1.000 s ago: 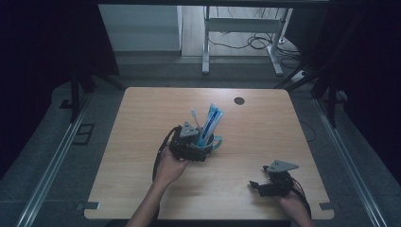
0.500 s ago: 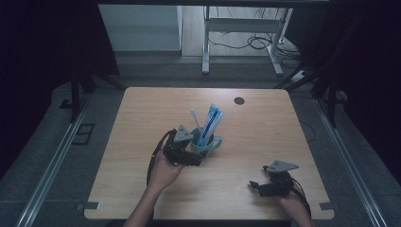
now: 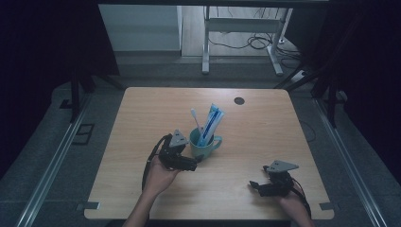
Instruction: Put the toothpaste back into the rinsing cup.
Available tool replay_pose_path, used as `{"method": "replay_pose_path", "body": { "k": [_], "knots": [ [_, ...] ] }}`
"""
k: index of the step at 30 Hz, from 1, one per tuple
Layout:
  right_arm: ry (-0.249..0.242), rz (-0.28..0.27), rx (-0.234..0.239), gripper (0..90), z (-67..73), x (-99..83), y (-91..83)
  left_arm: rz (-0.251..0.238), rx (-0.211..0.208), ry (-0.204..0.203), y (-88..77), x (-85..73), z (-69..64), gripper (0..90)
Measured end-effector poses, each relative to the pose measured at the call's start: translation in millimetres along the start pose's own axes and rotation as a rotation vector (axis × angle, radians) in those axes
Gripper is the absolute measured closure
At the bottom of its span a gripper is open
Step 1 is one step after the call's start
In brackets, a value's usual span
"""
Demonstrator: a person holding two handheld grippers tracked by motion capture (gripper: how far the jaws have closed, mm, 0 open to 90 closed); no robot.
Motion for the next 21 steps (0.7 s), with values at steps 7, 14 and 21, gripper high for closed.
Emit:
{"method": "replay_pose_path", "body": {
  "k": [7,14,21],
  "knots": [
    [0.0,0.0,0.0,14.2,0.0,0.0,0.0,-0.01,0.006,-0.028,-7.9,-10.1,7.1,9.7],
    [-0.001,0.0,0.0,14.2,0.0,0.0,0.0,-0.009,0.02,-0.039,-16.0,-19.2,13.9,9.8],
    [0.0,0.0,0.0,14.2,0.0,0.0,0.0,-0.004,0.025,-0.053,-21.0,-27.5,18.8,10.0]
  ]
}}
Point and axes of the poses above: each handheld gripper's, and its own axes: y roughly forward along the jaws, x roughly out of its top, z roughly to its left, the point moved 6 cm from there along y, roughly forward along the jaws, and after that the axes turned 9 degrees about -y, right-handed, at the moved point
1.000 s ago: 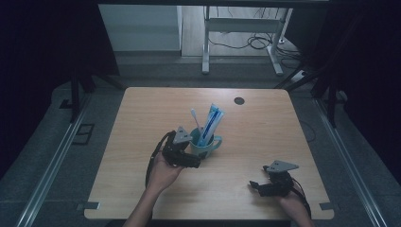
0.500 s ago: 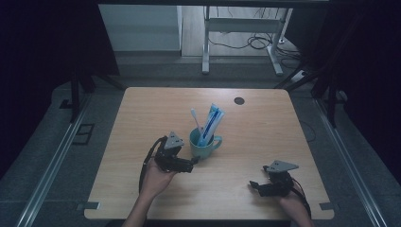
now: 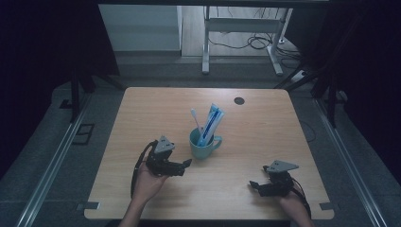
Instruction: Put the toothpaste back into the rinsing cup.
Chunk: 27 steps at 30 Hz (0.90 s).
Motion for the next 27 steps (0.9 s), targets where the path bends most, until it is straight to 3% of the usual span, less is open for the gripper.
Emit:
{"method": "replay_pose_path", "body": {
  "k": [16,27],
  "knots": [
    [0.0,0.0,0.0,14.2,0.0,0.0,0.0,0.008,0.002,-0.035,-10.0,-19.8,9.1,10.1],
    [0.0,0.0,0.0,14.2,0.1,0.0,0.0,0.026,0.015,-0.035,-12.0,-35.8,14.7,10.1]
  ]
}}
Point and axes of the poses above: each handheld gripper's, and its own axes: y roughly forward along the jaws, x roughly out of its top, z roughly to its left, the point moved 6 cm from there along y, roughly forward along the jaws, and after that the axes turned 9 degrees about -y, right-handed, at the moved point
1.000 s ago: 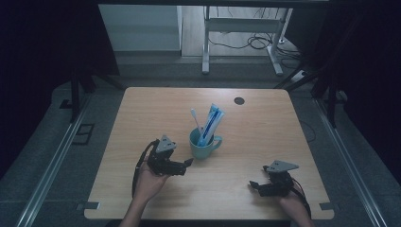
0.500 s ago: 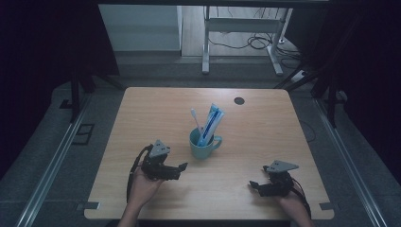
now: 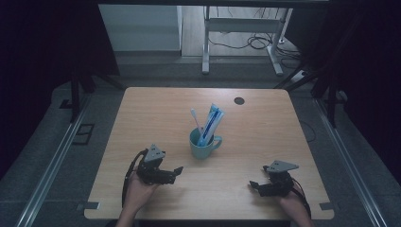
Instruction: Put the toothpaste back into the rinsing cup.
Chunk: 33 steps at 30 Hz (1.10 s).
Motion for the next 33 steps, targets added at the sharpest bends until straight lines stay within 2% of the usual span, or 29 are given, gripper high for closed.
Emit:
{"method": "replay_pose_path", "body": {
  "k": [11,22,33],
  "knots": [
    [0.002,0.0,0.0,14.2,0.1,0.0,0.0,0.016,0.004,-0.022,6.5,-21.0,6.6,10.1],
    [0.0,-0.001,-0.001,14.2,0.0,0.0,0.1,0.033,-0.013,-0.037,17.4,-36.6,4.8,10.2],
    [0.0,-0.001,-0.001,14.2,0.0,0.0,0.1,0.07,-0.018,-0.018,30.1,-48.2,-0.2,10.4]
  ]
}}
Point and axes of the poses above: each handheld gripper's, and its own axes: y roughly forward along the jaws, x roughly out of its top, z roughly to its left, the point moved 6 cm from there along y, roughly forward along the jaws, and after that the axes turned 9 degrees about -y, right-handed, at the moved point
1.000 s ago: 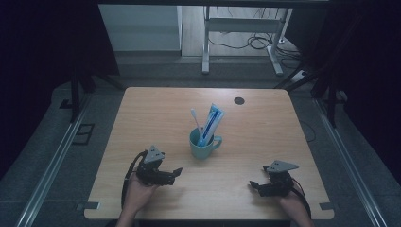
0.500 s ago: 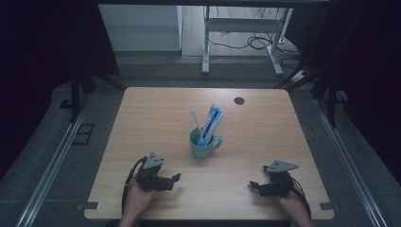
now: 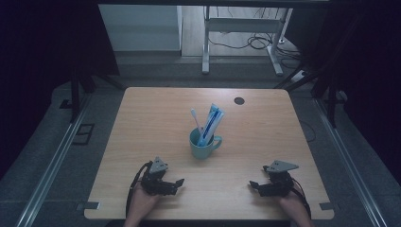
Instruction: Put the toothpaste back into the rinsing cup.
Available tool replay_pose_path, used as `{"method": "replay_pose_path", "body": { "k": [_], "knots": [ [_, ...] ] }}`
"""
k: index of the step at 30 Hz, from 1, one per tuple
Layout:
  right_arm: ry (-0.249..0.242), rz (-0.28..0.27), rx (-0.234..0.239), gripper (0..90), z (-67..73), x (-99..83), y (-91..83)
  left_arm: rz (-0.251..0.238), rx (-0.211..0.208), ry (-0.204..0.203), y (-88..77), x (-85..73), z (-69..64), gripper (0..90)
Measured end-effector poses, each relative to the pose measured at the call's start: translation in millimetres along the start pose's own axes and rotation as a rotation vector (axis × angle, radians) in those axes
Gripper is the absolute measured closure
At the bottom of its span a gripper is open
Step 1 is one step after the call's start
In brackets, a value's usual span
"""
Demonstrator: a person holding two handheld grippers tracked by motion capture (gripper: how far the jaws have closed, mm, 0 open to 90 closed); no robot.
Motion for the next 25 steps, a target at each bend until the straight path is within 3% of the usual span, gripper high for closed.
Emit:
{"method": "replay_pose_path", "body": {
  "k": [12,19,23,25],
  "knots": [
    [0.0,0.0,0.0,14.3,0.0,0.0,0.0,0.031,0.011,0.023,4.7,-4.2,-2.8,10.6],
    [0.0,0.0,0.0,14.3,0.0,0.0,0.0,0.061,0.04,0.039,7.8,-5.3,-3.6,10.5],
    [0.0,0.0,0.0,14.3,0.0,0.0,0.0,0.073,0.092,0.071,9.9,-6.3,-5.8,10.4],
    [0.0,0.0,-0.001,14.3,0.0,-0.1,0.0,0.078,0.096,0.067,10.7,-6.0,-5.8,8.6]
  ]
}}
Point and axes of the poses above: each handheld gripper's, and its own axes: y roughly forward along the jaws, x roughly out of its top, z roughly to its left, the point moved 6 cm from there along y, roughly forward along the jaws, and after that the axes turned 9 degrees about -y, right-handed, at the moved point
